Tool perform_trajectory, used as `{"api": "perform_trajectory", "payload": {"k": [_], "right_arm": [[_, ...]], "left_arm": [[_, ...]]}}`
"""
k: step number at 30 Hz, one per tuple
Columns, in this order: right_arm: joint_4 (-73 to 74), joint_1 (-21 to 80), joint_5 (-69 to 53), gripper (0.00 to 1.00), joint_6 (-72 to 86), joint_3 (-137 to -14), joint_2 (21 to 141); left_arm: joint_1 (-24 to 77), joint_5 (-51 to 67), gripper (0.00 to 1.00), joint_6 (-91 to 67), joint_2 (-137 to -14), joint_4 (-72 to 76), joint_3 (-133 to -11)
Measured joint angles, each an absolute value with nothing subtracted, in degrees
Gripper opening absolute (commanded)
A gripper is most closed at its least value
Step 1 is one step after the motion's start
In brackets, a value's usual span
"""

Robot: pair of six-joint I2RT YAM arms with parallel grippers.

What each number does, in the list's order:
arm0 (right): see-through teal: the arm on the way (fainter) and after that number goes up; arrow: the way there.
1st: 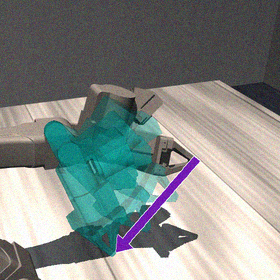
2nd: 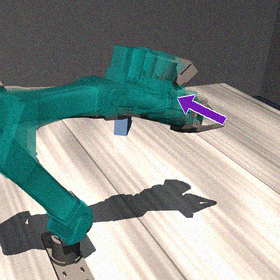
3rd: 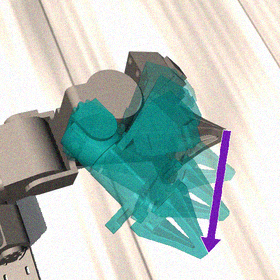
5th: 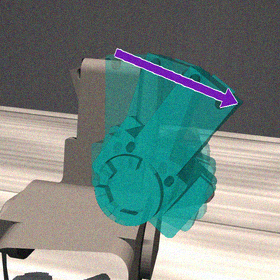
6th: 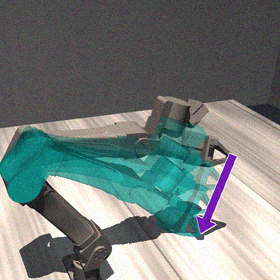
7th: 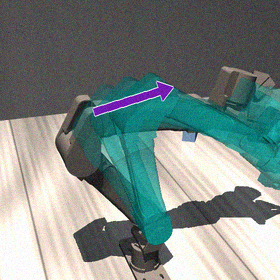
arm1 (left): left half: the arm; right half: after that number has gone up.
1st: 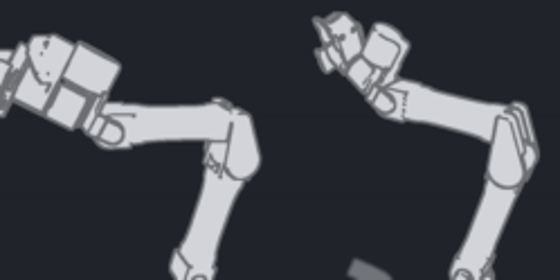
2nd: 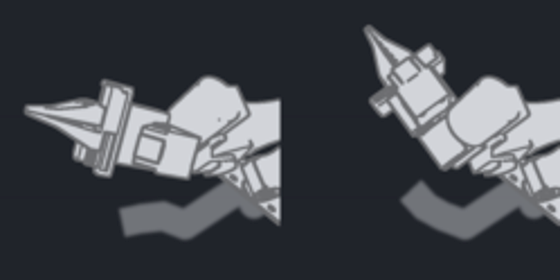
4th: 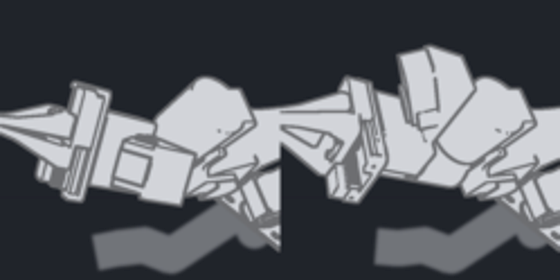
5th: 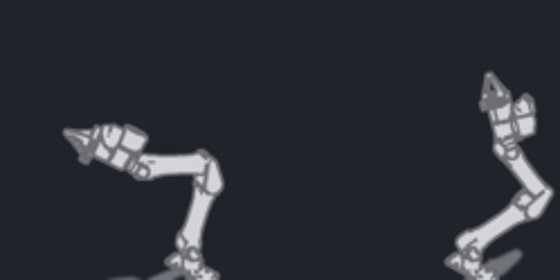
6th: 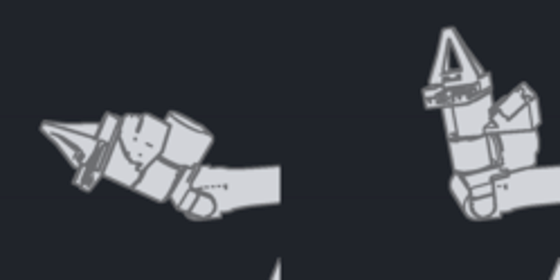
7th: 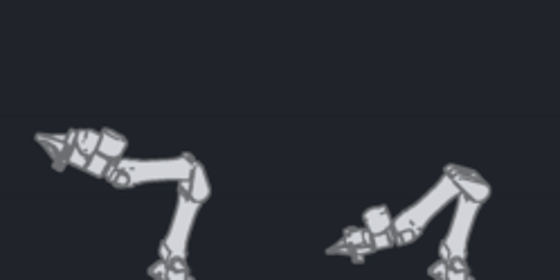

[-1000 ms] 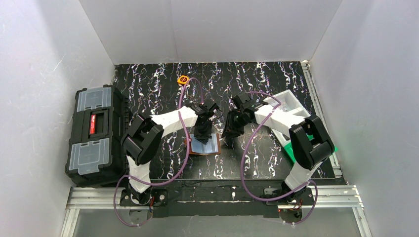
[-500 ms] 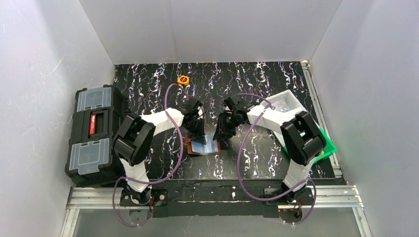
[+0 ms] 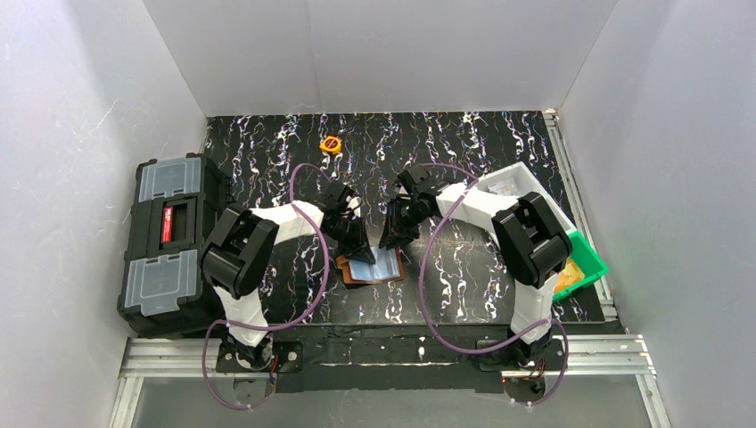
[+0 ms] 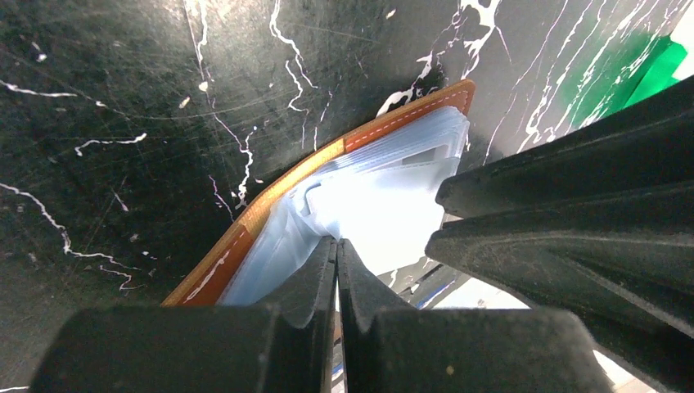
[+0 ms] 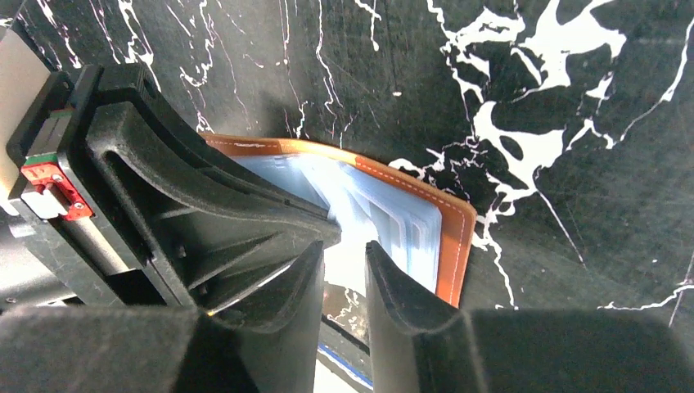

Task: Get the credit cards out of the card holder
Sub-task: Remove the credit card from the card holder.

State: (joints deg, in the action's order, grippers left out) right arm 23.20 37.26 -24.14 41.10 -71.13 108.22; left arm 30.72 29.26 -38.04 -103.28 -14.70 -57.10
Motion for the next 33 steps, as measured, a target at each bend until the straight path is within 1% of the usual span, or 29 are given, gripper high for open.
{"api": "perform_trajectory", "payload": {"k": [16,33], "right_arm": [[24.29,36.75,-20.69,0.34,38.52,-73.63,109.23],[23.40,36.62,-22.61,0.34,38.50,-72.25,109.25]], "left_arm": [[30.15,30.52,0.00,-38.11,-103.59,-14.61,-56.99],[30.11,30.52,0.00,-38.06,-103.72,-15.16,-57.19]]}}
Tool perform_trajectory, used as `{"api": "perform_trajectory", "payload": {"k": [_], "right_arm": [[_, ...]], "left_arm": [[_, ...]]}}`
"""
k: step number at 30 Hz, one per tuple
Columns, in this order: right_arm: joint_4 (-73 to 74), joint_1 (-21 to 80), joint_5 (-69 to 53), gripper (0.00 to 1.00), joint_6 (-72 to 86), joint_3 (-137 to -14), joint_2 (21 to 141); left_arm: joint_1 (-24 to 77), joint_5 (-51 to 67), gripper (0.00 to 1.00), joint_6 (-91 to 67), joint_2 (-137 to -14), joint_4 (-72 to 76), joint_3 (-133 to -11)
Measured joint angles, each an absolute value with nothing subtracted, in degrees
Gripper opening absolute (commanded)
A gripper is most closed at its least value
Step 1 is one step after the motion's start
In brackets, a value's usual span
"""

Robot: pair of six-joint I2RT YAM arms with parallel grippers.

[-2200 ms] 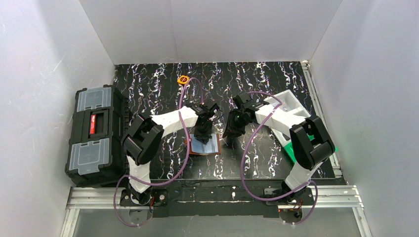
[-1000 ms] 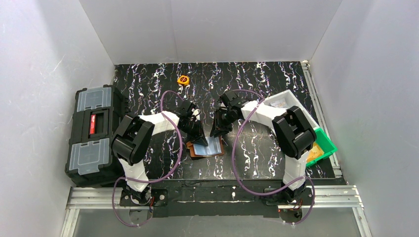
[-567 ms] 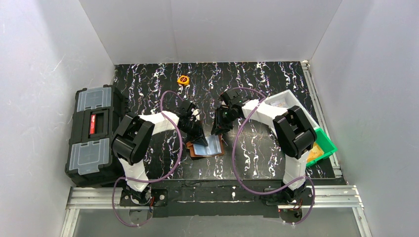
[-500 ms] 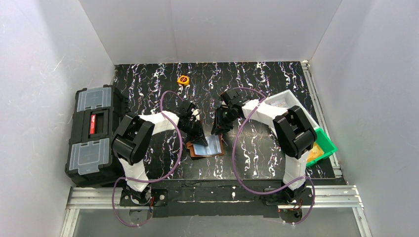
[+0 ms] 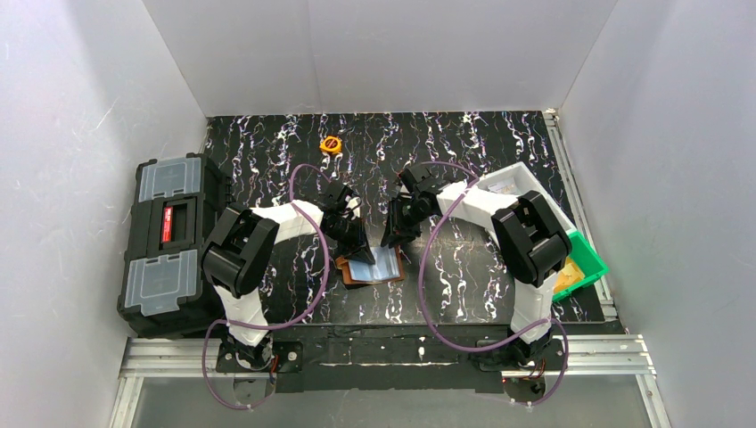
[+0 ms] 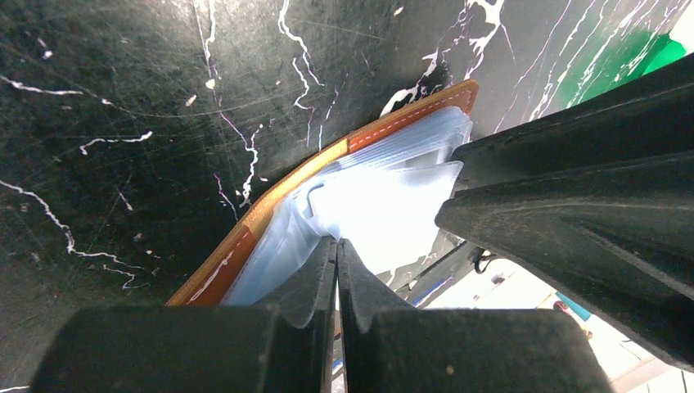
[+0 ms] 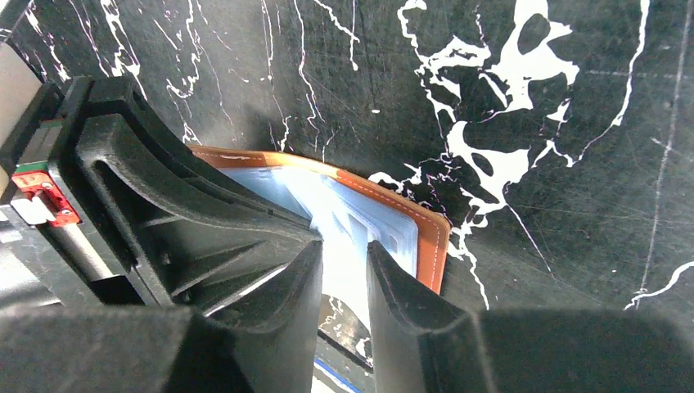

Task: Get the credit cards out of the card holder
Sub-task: Remove the credit card from the card holder.

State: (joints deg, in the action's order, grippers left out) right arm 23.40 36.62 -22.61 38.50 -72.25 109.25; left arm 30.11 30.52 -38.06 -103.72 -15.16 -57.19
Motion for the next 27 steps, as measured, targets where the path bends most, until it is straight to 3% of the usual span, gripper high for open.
{"api": "perform_trajectory", "payload": {"k": [12,16,17,22,27], "right_arm": [[22.02,36.99,-24.62,0.29,38.81,-71.09,109.89],[21.67,37.17,-24.82,0.18,38.98,-69.95,109.89],[21.67,37.17,-24.80,0.10,39.18,-69.54,109.89],[21.76,37.21,-24.67,0.04,39.24,-69.54,109.89],[22.57,37.21,-24.62,0.03,39.27,-69.60,109.86]], "left_arm": [[30.11,30.55,0.00,-37.54,-103.83,-16.25,-57.98],[30.11,30.41,0.00,-36.97,-103.85,-17.37,-58.78],[30.11,30.28,0.01,-36.80,-103.85,-17.78,-59.11],[30.11,29.30,0.24,-35.79,-103.81,-20.36,-61.52],[30.11,27.75,0.23,-35.53,-102.37,-22.81,-62.76]]}}
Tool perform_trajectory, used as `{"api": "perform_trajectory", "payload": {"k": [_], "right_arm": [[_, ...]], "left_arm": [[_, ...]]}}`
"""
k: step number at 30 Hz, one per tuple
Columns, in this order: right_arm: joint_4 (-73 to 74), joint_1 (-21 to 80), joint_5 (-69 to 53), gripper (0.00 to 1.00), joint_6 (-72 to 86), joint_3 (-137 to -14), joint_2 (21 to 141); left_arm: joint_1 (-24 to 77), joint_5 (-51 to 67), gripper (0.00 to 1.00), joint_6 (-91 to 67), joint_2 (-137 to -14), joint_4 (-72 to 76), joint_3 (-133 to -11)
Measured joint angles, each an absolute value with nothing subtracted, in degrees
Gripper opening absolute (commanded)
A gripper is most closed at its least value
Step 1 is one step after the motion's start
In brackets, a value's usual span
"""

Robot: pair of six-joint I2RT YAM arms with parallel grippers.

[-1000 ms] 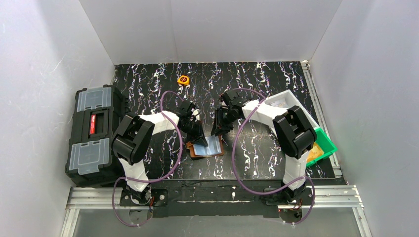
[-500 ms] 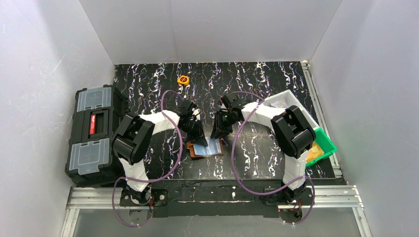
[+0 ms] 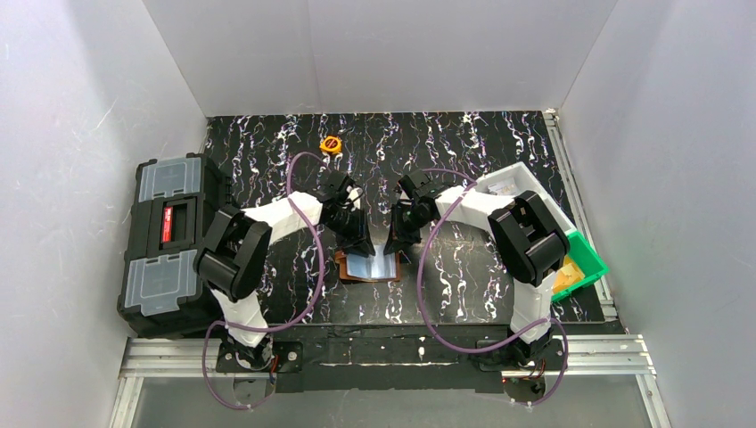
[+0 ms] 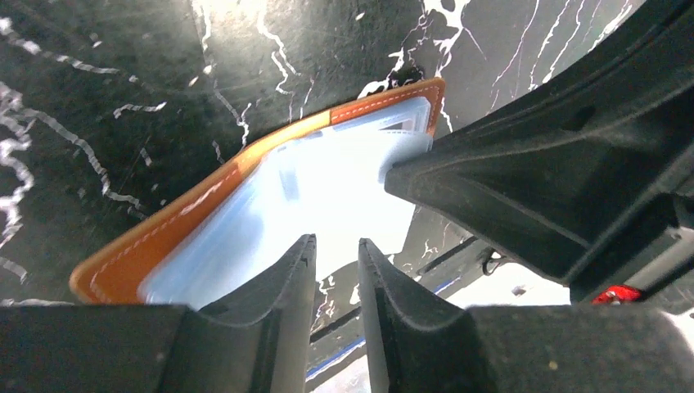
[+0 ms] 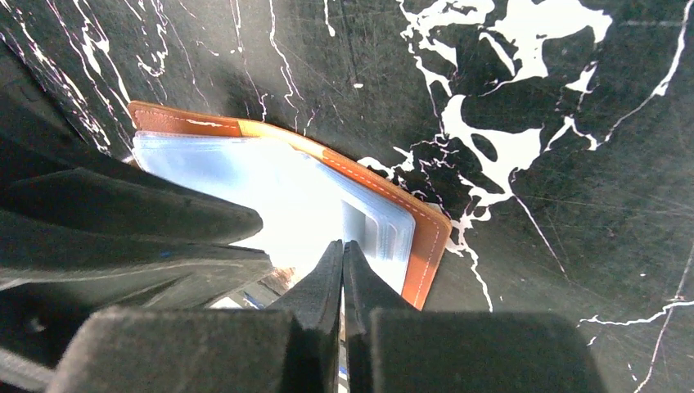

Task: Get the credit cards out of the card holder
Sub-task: Remove the credit card from the card holder.

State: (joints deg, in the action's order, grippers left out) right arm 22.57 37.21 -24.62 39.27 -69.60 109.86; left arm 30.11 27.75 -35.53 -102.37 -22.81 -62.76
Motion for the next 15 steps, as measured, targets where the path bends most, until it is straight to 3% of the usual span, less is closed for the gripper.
{"api": "perform_trajectory", "payload": {"k": [6,15], "right_arm": [[23.64,37.21,-25.91,0.03,39.90,-70.91,109.84],[24.34,38.02,-27.73,0.05,41.93,-74.08,109.54]], "left_arm": [[30.11,21.39,0.00,-34.46,-97.10,-28.60,-63.61],[30.11,11.81,0.00,-31.20,-92.25,-35.40,-63.13]]}}
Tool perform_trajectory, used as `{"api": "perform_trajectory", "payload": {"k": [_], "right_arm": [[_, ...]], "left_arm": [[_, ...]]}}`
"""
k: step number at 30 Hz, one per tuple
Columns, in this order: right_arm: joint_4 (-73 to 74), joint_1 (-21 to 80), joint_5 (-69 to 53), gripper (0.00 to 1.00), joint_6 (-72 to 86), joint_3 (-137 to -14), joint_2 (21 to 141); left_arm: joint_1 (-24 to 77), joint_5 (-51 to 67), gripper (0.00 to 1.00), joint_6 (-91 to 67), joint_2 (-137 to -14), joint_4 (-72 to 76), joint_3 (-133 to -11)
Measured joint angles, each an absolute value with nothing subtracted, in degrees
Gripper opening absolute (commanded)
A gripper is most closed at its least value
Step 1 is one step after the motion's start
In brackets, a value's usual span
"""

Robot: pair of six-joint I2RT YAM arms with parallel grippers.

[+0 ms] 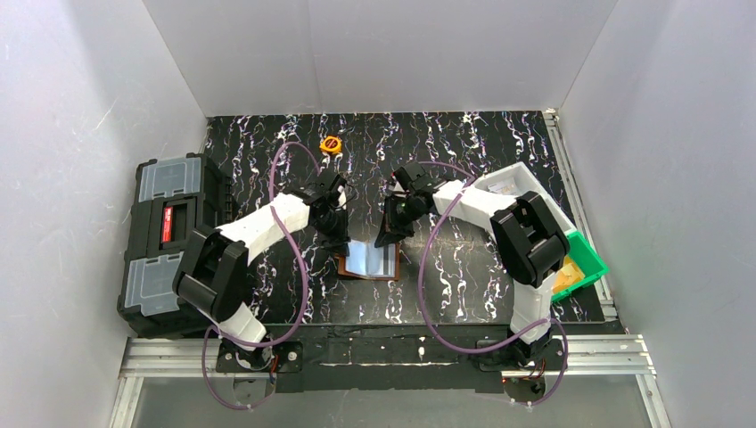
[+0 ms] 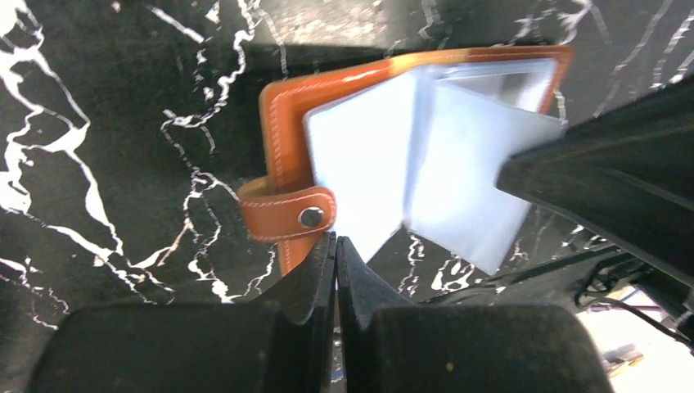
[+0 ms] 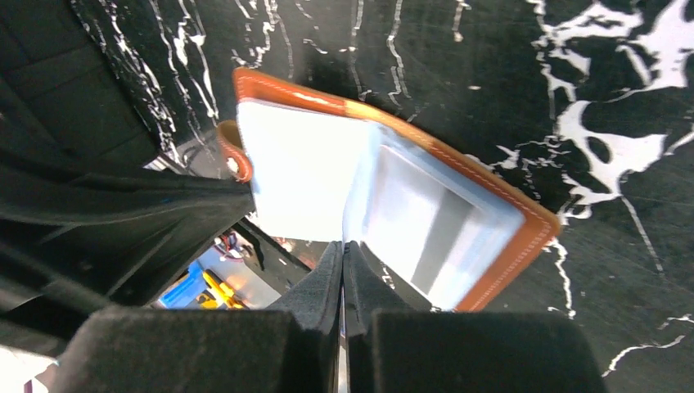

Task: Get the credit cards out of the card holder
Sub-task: Remove the credit card from the card holder.

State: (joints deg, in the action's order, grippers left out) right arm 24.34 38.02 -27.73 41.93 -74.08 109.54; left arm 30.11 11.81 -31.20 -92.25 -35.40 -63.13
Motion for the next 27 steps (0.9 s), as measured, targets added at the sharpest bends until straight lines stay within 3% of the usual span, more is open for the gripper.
{"api": "perform_trajectory", "payload": {"k": [5,17,27], "right_arm": [[25.41,39.59,-27.81,0.08,43.05,-76.71,109.78],[26.39,42.76,-27.55,0.34,45.78,-83.94,116.88],[24.88,42.81,-27.11,0.74,48.86,-84.60,118.98]], "left_arm": [[30.11,9.74,0.00,-30.48,-92.95,-35.77,-61.10],[29.78,8.95,0.00,-30.17,-92.99,-36.36,-60.36],[29.21,9.56,0.00,-30.02,-84.49,-41.19,-63.31]]}}
